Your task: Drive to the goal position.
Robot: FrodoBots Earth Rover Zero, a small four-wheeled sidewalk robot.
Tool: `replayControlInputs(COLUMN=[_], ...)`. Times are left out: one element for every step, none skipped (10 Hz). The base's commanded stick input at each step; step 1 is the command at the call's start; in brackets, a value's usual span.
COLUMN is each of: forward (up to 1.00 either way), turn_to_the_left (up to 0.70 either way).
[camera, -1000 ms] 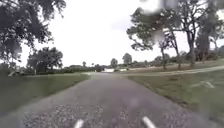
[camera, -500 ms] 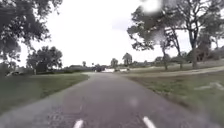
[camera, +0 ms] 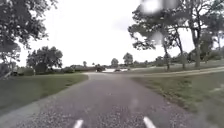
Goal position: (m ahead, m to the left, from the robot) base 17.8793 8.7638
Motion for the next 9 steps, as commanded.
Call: replayControlInputs(forward=[0.7, 0.7, 0.7, 0.7, 0.7, 0.7, 0.7, 0.7, 0.7], turn_to_the_left=[0.0, 0.0, 0.0, 0.0, 0.0, 0.0, 0.0, 0.0, 0.0])
